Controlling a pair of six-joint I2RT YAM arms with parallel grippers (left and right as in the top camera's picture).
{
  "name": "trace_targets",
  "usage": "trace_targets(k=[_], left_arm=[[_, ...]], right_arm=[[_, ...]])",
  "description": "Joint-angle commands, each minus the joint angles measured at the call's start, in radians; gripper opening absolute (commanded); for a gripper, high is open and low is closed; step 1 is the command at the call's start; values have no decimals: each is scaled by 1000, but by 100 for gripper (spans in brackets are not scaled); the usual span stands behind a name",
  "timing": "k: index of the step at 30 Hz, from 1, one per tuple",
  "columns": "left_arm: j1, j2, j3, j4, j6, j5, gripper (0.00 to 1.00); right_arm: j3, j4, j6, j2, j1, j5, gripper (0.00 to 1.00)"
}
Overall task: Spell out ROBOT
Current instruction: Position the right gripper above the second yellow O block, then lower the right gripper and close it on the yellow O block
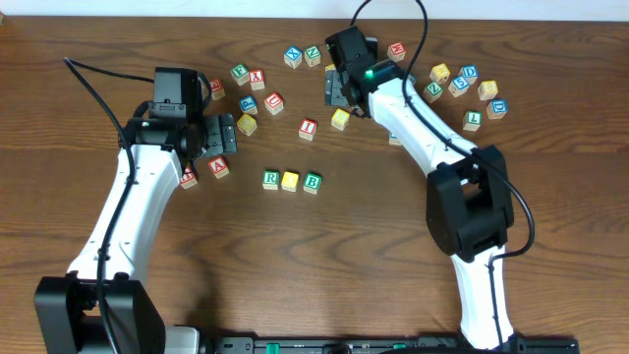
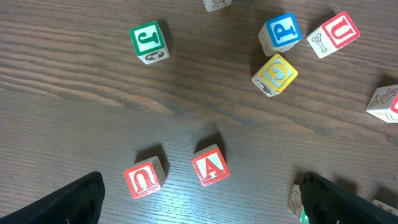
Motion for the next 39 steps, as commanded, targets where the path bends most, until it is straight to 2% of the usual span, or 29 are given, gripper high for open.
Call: trace_targets(k=[1, 3, 14, 27, 39], left_arm=[[4, -2, -10, -3, 16, 7, 99], [4, -2, -10, -3, 16, 7, 99], [4, -2, -10, -3, 16, 7, 99], [4, -2, -10, -3, 16, 7, 99], [4, -2, -10, -3, 16, 7, 99]], right_arm=[[-8, -3, -19, 40, -34, -77, 84], [-8, -2, -20, 52, -43, -85, 79], [-8, 0, -23, 58, -50, -78, 80], [-8, 34, -23, 58, -24, -66, 75], [-8, 40, -23, 58, -10, -19, 75]])
